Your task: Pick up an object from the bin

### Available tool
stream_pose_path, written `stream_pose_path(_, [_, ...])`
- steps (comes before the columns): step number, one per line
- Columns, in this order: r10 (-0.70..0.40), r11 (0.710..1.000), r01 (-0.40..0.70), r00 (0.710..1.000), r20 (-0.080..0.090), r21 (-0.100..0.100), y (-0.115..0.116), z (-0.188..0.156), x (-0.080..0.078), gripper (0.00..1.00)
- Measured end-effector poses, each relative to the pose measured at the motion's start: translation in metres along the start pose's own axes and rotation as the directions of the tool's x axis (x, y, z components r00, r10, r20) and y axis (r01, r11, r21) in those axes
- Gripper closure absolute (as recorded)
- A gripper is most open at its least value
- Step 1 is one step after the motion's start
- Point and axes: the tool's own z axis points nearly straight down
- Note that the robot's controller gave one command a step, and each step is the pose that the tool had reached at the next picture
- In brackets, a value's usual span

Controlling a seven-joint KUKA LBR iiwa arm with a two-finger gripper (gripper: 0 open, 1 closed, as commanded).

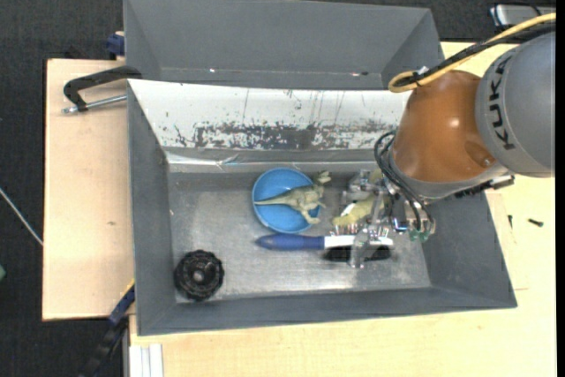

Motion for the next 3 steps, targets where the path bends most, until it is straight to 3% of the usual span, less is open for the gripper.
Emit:
stream_pose_path(1, [0.183,0.983,-0.183,0.983,-0.002,0.000,0.0117,0.0385,0.0001,0.00])
stream_pose_path(2, [0.182,0.983,-0.182,0.983,-0.004,0.001,0.0121,0.0372,-0.0006,0.00])
stream_pose_path(3, [0.181,0.983,-0.181,0.983,0.003,-0.002,0.0131,0.0352,-0.0029,1.00])
